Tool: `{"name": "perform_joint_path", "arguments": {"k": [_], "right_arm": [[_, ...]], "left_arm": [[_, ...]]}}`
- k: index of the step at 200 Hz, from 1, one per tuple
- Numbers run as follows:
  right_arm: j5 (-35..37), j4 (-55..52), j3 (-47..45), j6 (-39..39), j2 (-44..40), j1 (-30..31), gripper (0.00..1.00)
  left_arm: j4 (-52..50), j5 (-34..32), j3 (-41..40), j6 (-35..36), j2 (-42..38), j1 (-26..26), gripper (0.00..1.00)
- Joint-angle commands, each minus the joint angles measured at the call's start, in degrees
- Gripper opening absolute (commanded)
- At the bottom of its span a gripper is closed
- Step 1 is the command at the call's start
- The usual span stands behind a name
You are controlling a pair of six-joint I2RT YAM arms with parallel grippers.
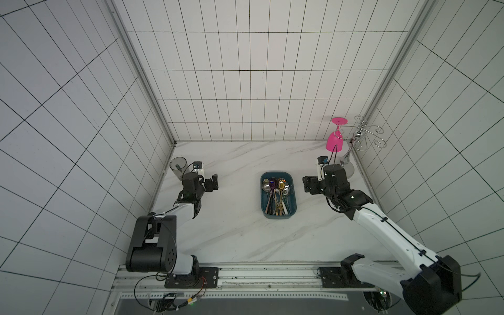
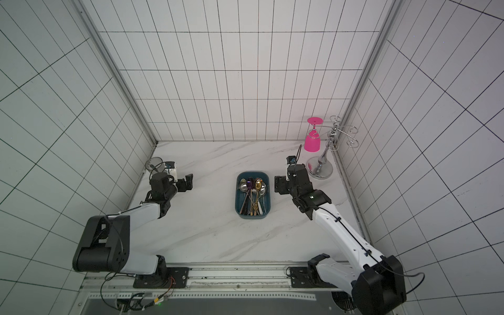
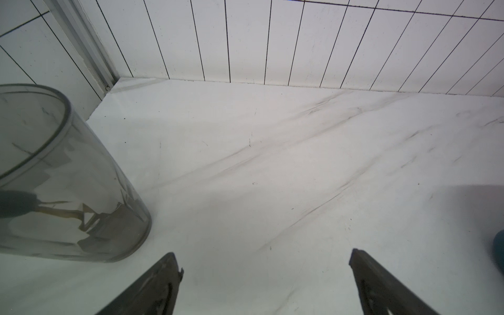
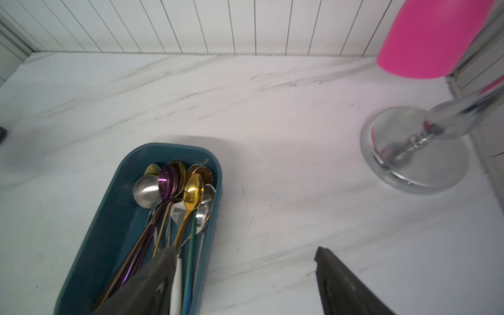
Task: Put the spoon into the storage box
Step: Reset both arms
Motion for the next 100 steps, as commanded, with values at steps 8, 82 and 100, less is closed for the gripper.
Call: {"name": "perform_joint_path", "arguments": {"k": [8,82,100], "right_arm": [[7.9,5.3,-6.1,-8.6,-3.9,-4.4,0.89],[12.0,28.4,-21.4,-9.3,-5.8,-15.5,0.99],[11.0,33.6,-24.0,-10.3,-4.9,-17.0,0.99]], "left_arm": [[14.8,-3.9,-4.4,-0.1,2.6,0.3,0.99],[22.0,-17.3,-6.6,-5.1,6.0,-0.2,0.99],[19.5,-19.6,-5.4,-5.8,6.0,-0.4,0.99]]}}
